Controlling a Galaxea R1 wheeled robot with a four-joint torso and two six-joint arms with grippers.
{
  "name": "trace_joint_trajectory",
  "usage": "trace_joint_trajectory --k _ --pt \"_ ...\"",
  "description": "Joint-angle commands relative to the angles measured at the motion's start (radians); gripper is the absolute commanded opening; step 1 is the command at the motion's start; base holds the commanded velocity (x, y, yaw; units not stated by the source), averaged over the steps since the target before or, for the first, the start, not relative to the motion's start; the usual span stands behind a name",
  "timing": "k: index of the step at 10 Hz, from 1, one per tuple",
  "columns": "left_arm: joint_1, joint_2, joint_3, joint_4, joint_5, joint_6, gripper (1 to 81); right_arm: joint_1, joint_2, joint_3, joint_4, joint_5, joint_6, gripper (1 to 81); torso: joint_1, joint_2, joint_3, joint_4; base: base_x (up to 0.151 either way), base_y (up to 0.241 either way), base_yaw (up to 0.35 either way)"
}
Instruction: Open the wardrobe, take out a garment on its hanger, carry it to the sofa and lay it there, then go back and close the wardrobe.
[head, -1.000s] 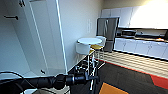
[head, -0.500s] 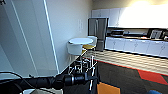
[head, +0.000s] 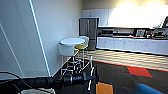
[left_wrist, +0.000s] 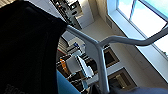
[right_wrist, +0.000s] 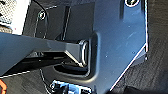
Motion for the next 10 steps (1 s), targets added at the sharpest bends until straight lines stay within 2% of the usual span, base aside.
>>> trace_joint_trajectory --k 1,10 --pt "-0.149 -0.024 0.048 0.025 -0.046 0.010 1.0 0.030 -0.004 -0.005 -0.006 -0.053 0.000 81.1 0.000 0.000 0.000 0.000 0.000 0.000 -0.258" --pt "-0.146 -0.024 0.054 0.039 -0.044 0.010 1.0 0.032 0.000 -0.008 -0.007 -0.053 0.000 81.1 0.000 0.000 0.000 0.000 0.000 0.000 -0.258"
